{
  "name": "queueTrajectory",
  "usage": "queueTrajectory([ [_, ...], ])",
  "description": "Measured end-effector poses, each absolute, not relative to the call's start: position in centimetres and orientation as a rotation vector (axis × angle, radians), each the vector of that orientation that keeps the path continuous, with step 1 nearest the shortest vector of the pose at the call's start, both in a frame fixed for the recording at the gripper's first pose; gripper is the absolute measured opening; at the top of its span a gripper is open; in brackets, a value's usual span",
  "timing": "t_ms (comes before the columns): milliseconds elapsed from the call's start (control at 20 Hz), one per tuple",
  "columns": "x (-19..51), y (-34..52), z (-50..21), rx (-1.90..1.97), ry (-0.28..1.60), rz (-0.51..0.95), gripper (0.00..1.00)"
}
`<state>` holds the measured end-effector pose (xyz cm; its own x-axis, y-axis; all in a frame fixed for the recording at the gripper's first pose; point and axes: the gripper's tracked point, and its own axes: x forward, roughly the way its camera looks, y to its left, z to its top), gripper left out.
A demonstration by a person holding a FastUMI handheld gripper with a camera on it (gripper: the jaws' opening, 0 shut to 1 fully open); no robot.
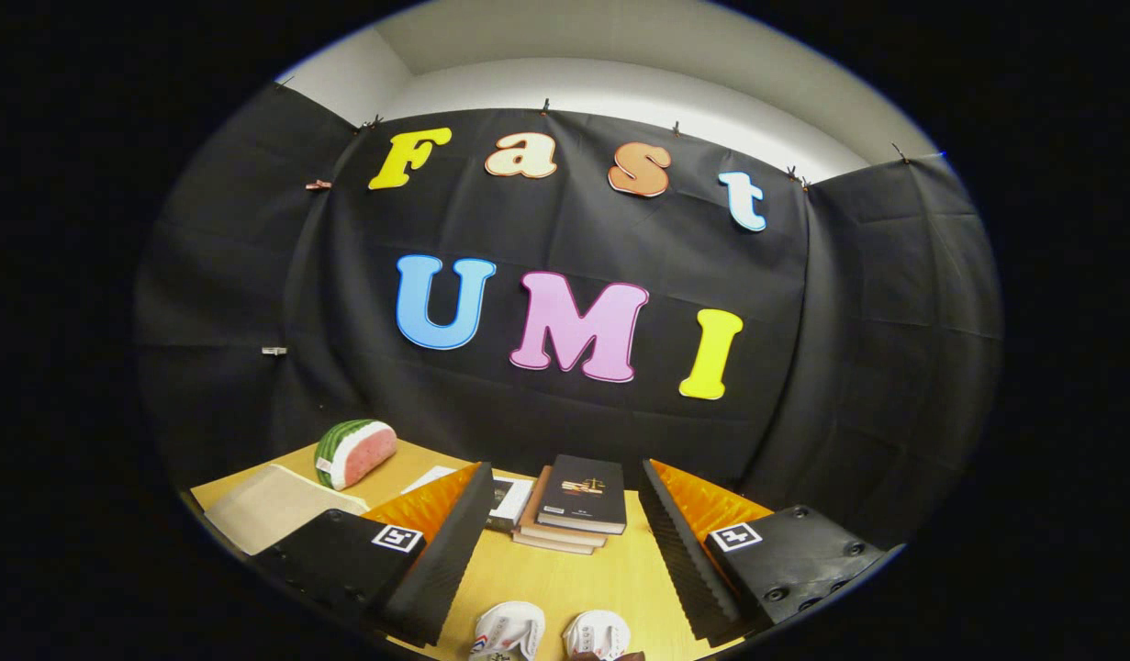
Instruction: Open the storage box then place both shoes into the box .Put the left shoe in first, then the right shoe, with the right side of both shoes facing outward in a uniform manner.
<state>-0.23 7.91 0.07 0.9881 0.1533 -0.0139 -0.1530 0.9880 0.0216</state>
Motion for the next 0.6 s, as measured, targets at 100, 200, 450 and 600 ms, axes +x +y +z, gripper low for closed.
queueTrajectory([
  [100, 0.0, 9.9, -0.1, 0.048, 0.032, 0.228, 0.97],
  [200, -0.1, 12.3, -0.8, 0.093, 0.074, 0.325, 0.97],
  [450, -0.9, 18.4, -2.2, 0.248, 0.192, 0.587, 0.98],
  [600, -1.8, 21.7, -3.7, 0.346, 0.293, 0.746, 0.99],
])
